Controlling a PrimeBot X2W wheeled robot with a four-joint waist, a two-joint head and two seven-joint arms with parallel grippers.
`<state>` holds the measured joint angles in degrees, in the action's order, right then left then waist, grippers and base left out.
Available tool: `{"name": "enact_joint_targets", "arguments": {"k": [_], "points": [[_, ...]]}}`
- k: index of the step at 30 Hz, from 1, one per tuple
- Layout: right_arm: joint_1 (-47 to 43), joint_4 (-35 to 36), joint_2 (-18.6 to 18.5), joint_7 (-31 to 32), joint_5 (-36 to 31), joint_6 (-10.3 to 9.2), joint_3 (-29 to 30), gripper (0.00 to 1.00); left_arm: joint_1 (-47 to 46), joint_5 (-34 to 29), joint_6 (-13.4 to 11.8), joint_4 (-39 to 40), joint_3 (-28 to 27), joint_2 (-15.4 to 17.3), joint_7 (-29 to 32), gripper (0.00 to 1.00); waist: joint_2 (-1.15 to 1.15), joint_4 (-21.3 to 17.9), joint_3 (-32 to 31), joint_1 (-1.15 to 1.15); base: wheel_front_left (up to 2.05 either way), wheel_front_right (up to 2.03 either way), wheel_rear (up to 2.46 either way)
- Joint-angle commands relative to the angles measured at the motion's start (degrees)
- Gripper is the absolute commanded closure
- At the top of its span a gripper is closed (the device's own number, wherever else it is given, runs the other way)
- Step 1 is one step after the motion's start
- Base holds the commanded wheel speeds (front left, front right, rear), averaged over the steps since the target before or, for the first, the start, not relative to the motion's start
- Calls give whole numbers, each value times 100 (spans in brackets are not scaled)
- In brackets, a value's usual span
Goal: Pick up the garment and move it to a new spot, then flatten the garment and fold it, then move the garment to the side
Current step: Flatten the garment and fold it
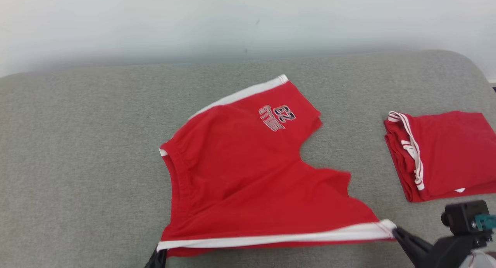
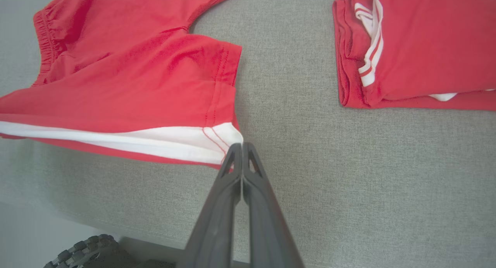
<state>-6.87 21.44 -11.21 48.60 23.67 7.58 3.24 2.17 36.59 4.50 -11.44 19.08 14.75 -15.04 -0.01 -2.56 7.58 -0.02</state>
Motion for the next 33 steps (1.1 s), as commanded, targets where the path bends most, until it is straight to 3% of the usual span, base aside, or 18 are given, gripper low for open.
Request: {"name": "enact_joint_targets", "arguments": {"k": [1, 6, 10, 14, 23, 33], "points": [[-307, 369, 25, 288, -151, -14, 185, 100, 223, -99, -127, 185, -22, 81, -17, 100, 1, 87, -11, 2, 0, 0, 0], [-357, 852, 61, 689, -127, -14, 233, 100, 306, -313, -288, 528, 99, 156, 83, 100, 1, 180, 46, 2, 0, 0, 0], [274, 594, -305, 773, -250, -13, 122, 100, -105, -451, -317, 599, 279, 50, 231, 100, 1, 264, 139, 2, 0, 0, 0], [1167, 36, -810, 816, -449, -13, -207, 100, -618, -486, -279, 485, 405, -140, 374, 100, 1, 375, 258, 2, 0, 0, 0], [3116, -1407, -1443, 552, -555, -13, -1077, 100, -1756, -500, -284, -65, 474, -487, 544, 100, 1, 806, 514, 2, 0, 0, 0], [4516, -3087, -1454, -104, -621, -13, -1611, 100, -2862, -491, -342, -884, 634, -890, 873, 100, 1, 1193, 703, 2, 0, 0, 0]]}}
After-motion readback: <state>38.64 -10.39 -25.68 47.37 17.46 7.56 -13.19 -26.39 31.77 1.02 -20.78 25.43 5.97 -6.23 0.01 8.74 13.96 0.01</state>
